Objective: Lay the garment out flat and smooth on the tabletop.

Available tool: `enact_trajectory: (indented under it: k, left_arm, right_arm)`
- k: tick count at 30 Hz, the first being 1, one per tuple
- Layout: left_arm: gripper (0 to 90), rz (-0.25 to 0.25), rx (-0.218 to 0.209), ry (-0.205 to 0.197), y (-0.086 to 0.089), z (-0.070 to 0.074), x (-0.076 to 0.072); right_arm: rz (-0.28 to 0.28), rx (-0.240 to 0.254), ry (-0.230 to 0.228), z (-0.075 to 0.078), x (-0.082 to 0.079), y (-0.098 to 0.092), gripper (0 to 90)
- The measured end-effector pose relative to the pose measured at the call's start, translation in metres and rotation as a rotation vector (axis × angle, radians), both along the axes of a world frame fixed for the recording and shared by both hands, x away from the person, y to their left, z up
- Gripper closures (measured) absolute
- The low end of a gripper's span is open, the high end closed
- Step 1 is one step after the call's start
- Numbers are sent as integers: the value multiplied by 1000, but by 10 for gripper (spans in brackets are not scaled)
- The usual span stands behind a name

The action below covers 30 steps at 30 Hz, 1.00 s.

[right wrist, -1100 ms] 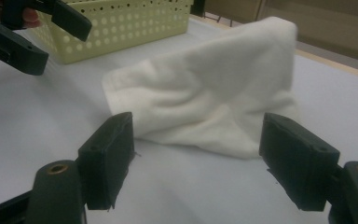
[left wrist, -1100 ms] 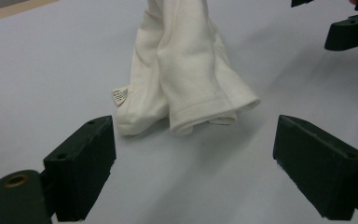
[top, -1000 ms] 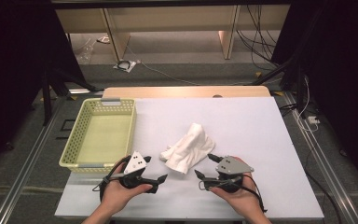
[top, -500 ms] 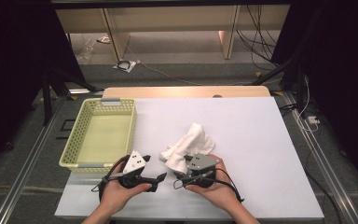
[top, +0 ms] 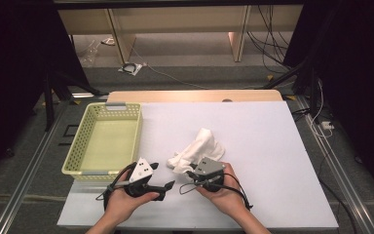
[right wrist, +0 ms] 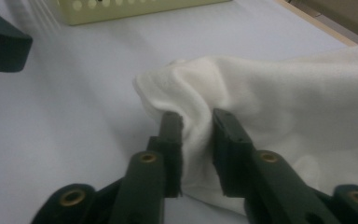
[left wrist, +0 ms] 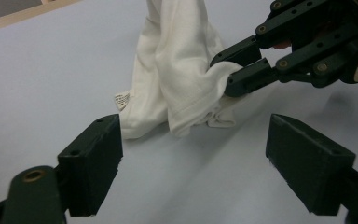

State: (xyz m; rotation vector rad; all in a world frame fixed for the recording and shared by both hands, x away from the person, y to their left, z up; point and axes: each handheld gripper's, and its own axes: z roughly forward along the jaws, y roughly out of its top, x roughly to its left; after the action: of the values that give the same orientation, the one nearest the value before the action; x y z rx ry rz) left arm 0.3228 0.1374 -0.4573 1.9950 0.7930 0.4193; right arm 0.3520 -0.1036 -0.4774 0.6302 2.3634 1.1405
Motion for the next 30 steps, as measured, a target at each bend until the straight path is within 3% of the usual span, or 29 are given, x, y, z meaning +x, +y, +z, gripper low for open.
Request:
enact_trajectory:
  k: [5,8,11,12,13,14,17,18,22,24,30]
  left_arm:
    - [314,-31,-1,-16,-4,1,-3]
    - [540,-87,6,-6,-14,3,-3]
    - [620,-109,12,16,-21,1,-1]
    - [626,-104,29,40,-28,-3,4]
    - [631,-104,29,40,-28,-3,4]
    - [629,-84,38,75,-33,-9,10]
    - [609,-54,38,102,-37,-15,17]
    - [577,-22,37,119,-39,-19,24]
    - [540,5,13,121,-41,-19,30]
    - [526,4,-22,98,-46,-14,33]
    - [546,37,-12,72,-51,-13,41]
  right_arm:
    - [-14,21,14,8,0,-1,820]
    - [-17,50,12,18,1,-1,838]
    - [-28,62,17,21,3,0,839]
    - [-34,69,18,23,5,0,839]
    - [-34,69,18,23,5,0,839]
    - [-42,82,14,26,6,0,839]
    - [-49,95,15,29,7,-1,838]
    - [-57,112,18,31,8,-2,836]
    - [-64,123,24,33,9,-4,835]
    - [-68,126,34,31,9,-5,834]
    - [-65,128,36,33,7,-5,831]
